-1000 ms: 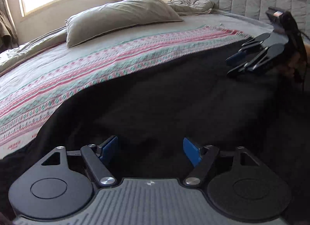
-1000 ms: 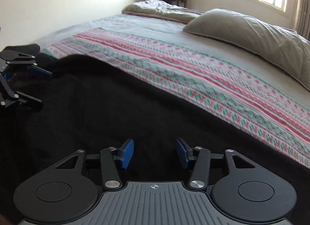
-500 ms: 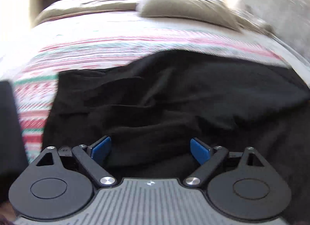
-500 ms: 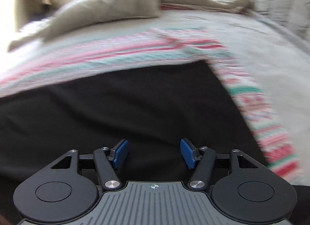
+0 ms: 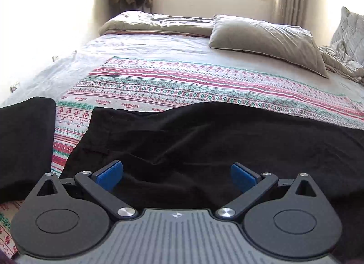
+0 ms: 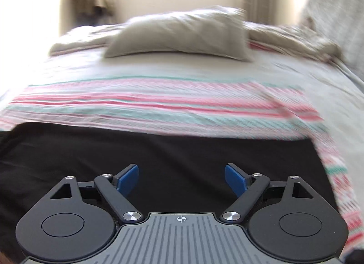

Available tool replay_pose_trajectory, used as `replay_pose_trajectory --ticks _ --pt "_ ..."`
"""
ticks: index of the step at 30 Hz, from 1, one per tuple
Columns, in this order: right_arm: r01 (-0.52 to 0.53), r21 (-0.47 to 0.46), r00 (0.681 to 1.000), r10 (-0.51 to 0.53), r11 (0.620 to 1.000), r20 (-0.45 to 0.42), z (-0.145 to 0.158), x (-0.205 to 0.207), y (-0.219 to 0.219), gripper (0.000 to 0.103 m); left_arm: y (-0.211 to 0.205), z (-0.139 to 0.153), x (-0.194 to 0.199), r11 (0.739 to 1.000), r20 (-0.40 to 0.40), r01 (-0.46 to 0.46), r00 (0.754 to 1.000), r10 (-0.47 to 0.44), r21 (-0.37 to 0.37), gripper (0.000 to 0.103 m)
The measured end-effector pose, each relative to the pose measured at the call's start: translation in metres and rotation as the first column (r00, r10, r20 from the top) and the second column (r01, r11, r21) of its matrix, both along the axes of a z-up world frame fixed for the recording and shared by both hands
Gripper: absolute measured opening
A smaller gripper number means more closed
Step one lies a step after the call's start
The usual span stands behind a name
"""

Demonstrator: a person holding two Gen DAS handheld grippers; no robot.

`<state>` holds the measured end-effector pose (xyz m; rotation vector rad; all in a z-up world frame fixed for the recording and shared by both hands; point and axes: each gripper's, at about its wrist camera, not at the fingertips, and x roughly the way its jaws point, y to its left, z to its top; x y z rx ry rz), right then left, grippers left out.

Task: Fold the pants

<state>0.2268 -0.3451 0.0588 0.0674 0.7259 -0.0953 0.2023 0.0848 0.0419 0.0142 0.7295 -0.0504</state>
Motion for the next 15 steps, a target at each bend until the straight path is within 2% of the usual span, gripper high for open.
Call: replay_pose_trajectory --ticks 4,7,11,15 --pt "-0.100 0.002 0.995 0.100 0.995 -0.001 -0.003 0.031 0.049 0.088 0.005 -0.016 -0.002 0.998 0.018 -0.044 0.999 0.044 -0.039 0.103" --pt "-0.180 -0.016 0.984 0.179 0.984 -0.023 -0.011 0.055 0.089 0.089 0.009 -0.025 -0.001 0.996 0.009 -0.089 0.996 0.089 -0.001 0.103" --pt "-0.291 -0.049 0.957 0.289 0.956 -0.042 -0.025 0.086 0.145 0.089 0.016 -0.029 0.005 0.992 0.001 -0.127 0.992 0.127 0.027 0.103" --pt "-0.393 -0.061 0.919 0.390 0.918 -0.054 -0.042 0.122 0.202 0.089 0.022 -0.030 0.012 0.988 -0.041 -0.151 0.988 0.150 -0.020 0.103"
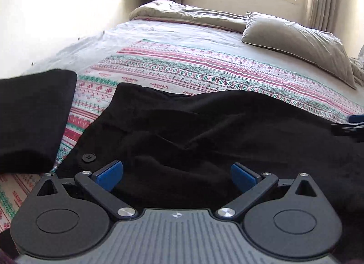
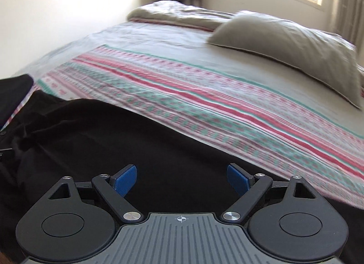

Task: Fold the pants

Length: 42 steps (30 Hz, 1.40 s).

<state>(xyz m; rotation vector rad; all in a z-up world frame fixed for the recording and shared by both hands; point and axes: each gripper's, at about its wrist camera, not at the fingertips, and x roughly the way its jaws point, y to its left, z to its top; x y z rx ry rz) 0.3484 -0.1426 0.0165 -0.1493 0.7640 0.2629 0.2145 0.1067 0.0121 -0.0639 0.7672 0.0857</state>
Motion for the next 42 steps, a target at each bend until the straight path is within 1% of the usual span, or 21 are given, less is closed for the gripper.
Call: replay_pose_trajectory --ticks 4,6,9,11,14,17,18,19,20,21,22,23,24,26,27,28,30,31,35,38,42 --pt "-0.132 -0.038 0.991 0.132 0.991 0.004 -0.011 0.031 0.056 0.089 0.000 -0.001 -0.001 1.000 -0.017 0.001 1.000 -0.001 -0.028 0.103" --pt "-0.177 -0.050 0.984 0.178 0.983 0.006 -0.015 0.044 0.079 0.089 0.001 -0.002 -0.001 0.999 -0.025 0.007 1.000 -0.008 -0.035 0.103" --pt "-0.204 -0.055 0.979 0.205 0.977 0.011 -0.021 0.063 0.102 0.089 0.004 -0.002 0.000 0.998 -0.035 -0.006 0.999 0.003 -0.068 0.103" --pt "-0.214 -0.046 0.977 0.215 0.976 0.008 -0.024 0.076 0.113 0.089 0.009 -0.003 0.001 0.993 -0.050 -0.019 0.999 0.013 -0.113 0.103" --pt "-0.213 -0.039 0.977 0.212 0.976 -0.014 -0.029 0.096 0.121 0.087 0.017 -0.005 0.002 0.981 -0.070 -0.031 0.997 0.018 -0.192 0.103" --pt "-0.224 -0.024 0.974 0.222 0.974 -0.050 -0.032 0.111 0.126 0.083 0.025 -0.004 0.002 0.968 -0.081 -0.062 0.996 0.043 -0.245 0.103" --pt "-0.236 -0.019 0.970 0.235 0.972 -0.063 -0.034 0.113 0.128 0.080 0.027 -0.004 0.002 0.965 -0.081 -0.071 0.995 0.052 -0.253 0.103" --pt "-0.252 -0.011 0.965 0.250 0.968 -0.083 -0.036 0.115 0.130 0.070 0.030 -0.003 0.002 0.962 -0.080 -0.079 0.995 0.060 -0.260 0.103" --pt "-0.270 -0.002 0.958 0.268 0.963 -0.103 -0.038 0.116 0.132 0.055 0.031 -0.002 0.002 0.960 -0.080 -0.084 0.995 0.065 -0.266 0.103" --pt "-0.291 0.003 0.951 0.289 0.957 -0.112 -0.039 0.115 0.135 0.049 0.032 -0.002 0.002 0.958 -0.078 -0.088 0.995 0.069 -0.273 0.103" --pt "-0.305 0.006 0.947 0.304 0.952 -0.102 -0.039 0.112 0.137 0.033 0.035 -0.001 0.001 0.953 -0.072 -0.095 0.994 0.077 -0.288 0.103" --pt "-0.316 0.014 0.944 0.315 0.949 -0.100 -0.038 0.110 0.138 0.016 0.038 0.000 0.000 0.945 -0.062 -0.106 0.994 0.091 -0.310 0.103" --pt "-0.318 0.022 0.943 0.318 0.948 -0.102 -0.036 0.108 0.139 0.014 0.041 0.001 -0.002 0.936 -0.052 -0.113 0.993 0.102 -0.334 0.103" --pt "-0.313 0.000 0.947 0.312 0.950 -0.073 -0.030 0.099 0.141 0.008 0.046 0.004 -0.004 0.915 -0.032 -0.109 0.994 0.105 -0.388 0.101" --pt "-0.315 -0.004 0.948 0.315 0.949 -0.056 -0.025 0.093 0.141 0.007 0.049 0.005 -0.005 0.904 -0.020 -0.102 0.995 0.103 -0.415 0.097" --pt "-0.314 -0.009 0.949 0.314 0.949 -0.037 -0.019 0.086 0.142 0.006 0.051 0.006 -0.007 0.890 -0.009 -0.095 0.995 0.102 -0.446 0.096" --pt "-0.324 -0.028 0.946 0.324 0.946 0.014 -0.003 0.067 0.144 0.006 0.056 0.007 -0.008 0.856 0.015 -0.071 0.996 0.091 -0.512 0.092" --pt "-0.331 -0.038 0.942 0.332 0.943 0.040 0.006 0.056 0.145 0.003 0.057 0.008 -0.009 0.835 0.028 -0.054 0.996 0.082 -0.547 0.091" --pt "-0.363 -0.088 0.921 0.372 0.927 0.113 0.030 0.002 0.151 0.003 0.054 0.007 -0.010 0.759 0.064 0.027 0.998 0.020 -0.651 0.089" --pt "-0.399 -0.137 0.900 0.416 0.906 0.131 0.030 -0.038 0.160 0.003 0.040 0.004 -0.008 0.729 0.075 0.079 0.996 -0.039 -0.680 0.088" --pt "-0.421 -0.173 0.887 0.443 0.891 0.126 0.013 -0.075 0.171 0.002 0.023 -0.002 -0.005 0.701 0.074 0.105 0.995 -0.074 -0.706 0.085"
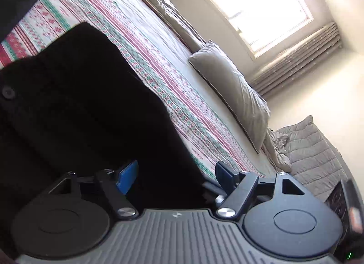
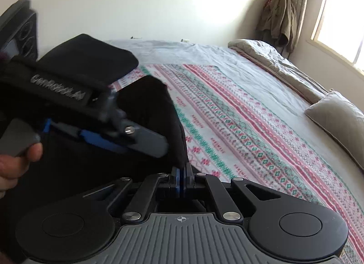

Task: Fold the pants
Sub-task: 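Grasp the waistband with the left gripper while the right gripper grasps, then opens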

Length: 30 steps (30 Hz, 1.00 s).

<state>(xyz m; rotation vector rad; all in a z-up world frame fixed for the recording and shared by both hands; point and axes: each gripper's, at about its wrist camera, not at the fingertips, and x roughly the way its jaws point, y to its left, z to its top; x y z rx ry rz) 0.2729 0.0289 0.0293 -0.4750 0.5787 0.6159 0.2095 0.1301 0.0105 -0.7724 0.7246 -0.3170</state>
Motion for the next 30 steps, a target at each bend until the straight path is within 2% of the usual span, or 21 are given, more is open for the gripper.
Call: replay_pose_trajectory --ticks 4,5,8,9,10,12,14,15,17,19,21,25,30 --pt "-0.003 0.011 1.000 0.004 1.000 -0.018 -0.016 -0.016 0.004 0.002 -0.011 -0.007 0.008 0.999 -0.039 -0.011 0.999 0.012 0.039 0.075" --pt "-0.001 0.018 1.000 0.001 1.000 -0.027 -0.020 -0.018 0.004 0.002 -0.013 -0.009 0.010 0.998 -0.054 -0.025 0.998 0.028 0.057 0.064" --pt "0.019 0.034 0.998 -0.017 0.999 -0.063 -0.029 -0.018 0.005 0.003 -0.018 -0.014 0.014 0.991 -0.080 -0.057 0.995 0.067 0.119 0.019" --pt "0.029 0.035 0.997 -0.027 0.999 -0.076 -0.032 -0.019 0.004 0.003 -0.019 -0.014 0.015 0.990 -0.086 -0.059 0.994 0.071 0.127 0.017" --pt "0.038 0.039 0.995 -0.035 0.998 -0.089 -0.033 -0.018 0.003 0.010 -0.019 -0.014 0.016 0.989 -0.087 -0.064 0.993 0.076 0.133 0.016" --pt "0.068 0.060 0.991 -0.061 0.996 -0.119 -0.031 -0.020 -0.004 0.013 -0.022 -0.010 0.015 0.985 -0.077 -0.068 0.994 0.081 0.159 0.016" --pt "0.098 0.085 0.987 -0.086 0.992 -0.138 -0.024 -0.024 -0.018 0.024 -0.025 -0.008 0.014 0.980 -0.066 -0.070 0.994 0.084 0.184 0.016" --pt "0.123 0.096 0.984 -0.108 0.988 -0.141 -0.020 -0.026 -0.029 0.028 -0.026 -0.008 0.014 0.979 -0.064 -0.071 0.994 0.085 0.189 0.016" --pt "0.185 0.105 0.975 -0.170 0.977 -0.142 -0.013 -0.029 -0.053 0.043 -0.025 -0.010 0.013 0.978 -0.067 -0.071 0.994 0.085 0.196 0.016" --pt "0.262 0.106 0.958 -0.245 0.959 -0.147 -0.009 -0.032 -0.084 0.052 -0.027 -0.009 0.014 0.976 -0.065 -0.072 0.994 0.087 0.205 0.016" --pt "0.338 0.094 0.935 -0.323 0.936 -0.146 -0.008 -0.039 -0.116 0.052 -0.025 -0.011 0.013 0.974 -0.062 -0.072 0.994 0.087 0.213 0.016" --pt "0.498 0.084 0.863 -0.483 0.863 -0.150 -0.010 -0.048 -0.180 0.052 -0.027 -0.010 0.011 0.970 -0.055 -0.071 0.995 0.086 0.232 0.016" --pt "0.683 0.174 0.730 -0.651 0.709 -0.210 -0.019 -0.068 -0.258 0.061 -0.029 -0.012 0.009 0.965 -0.052 -0.071 0.995 0.087 0.252 0.016"
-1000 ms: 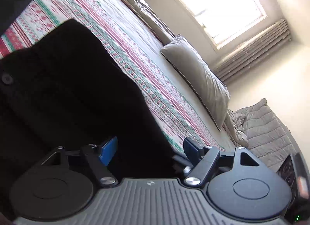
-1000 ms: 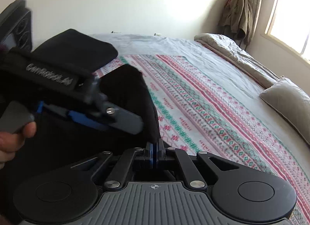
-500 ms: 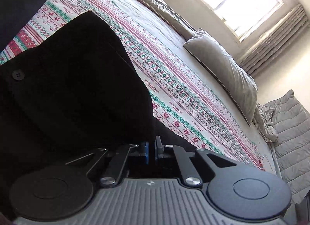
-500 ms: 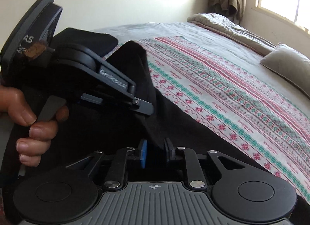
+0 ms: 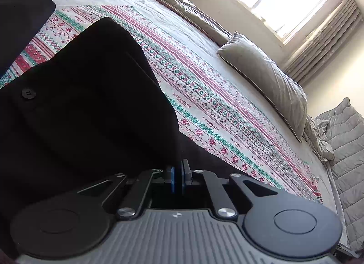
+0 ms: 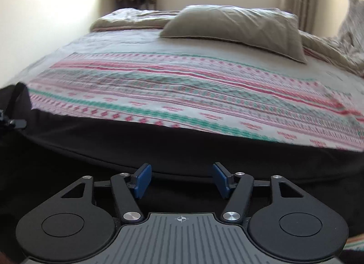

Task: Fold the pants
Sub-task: 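Grasp the waistband with the left gripper while the right gripper grasps, then opens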

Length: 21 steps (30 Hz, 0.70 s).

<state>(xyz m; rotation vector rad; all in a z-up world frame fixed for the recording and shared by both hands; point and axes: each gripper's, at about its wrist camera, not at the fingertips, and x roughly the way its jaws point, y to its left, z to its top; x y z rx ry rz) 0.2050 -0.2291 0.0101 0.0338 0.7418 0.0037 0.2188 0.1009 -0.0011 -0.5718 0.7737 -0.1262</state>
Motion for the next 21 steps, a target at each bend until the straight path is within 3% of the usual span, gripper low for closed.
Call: replay_pose_trajectory --ticks 9,15,21 --pt "0.240 0.170 0.971 -0.237 0.956 -0.039 -0.031 -0.015 -0.090 0.064 -0.003 0.000 -0.004 0.998 0.015 0.011 1.000 -0.012 0.054 0.016" --pt "0.259 0.318 0.960 -0.279 0.912 0.017 -0.038 -0.017 -0.115 0.070 -0.006 -0.003 0.000 0.997 0.012 0.010 1.000 -0.011 0.073 0.016" --pt "0.303 0.394 0.928 -0.362 0.868 0.084 -0.049 -0.008 -0.127 0.069 -0.002 -0.004 0.001 0.998 0.011 0.012 1.000 -0.013 0.067 0.016"
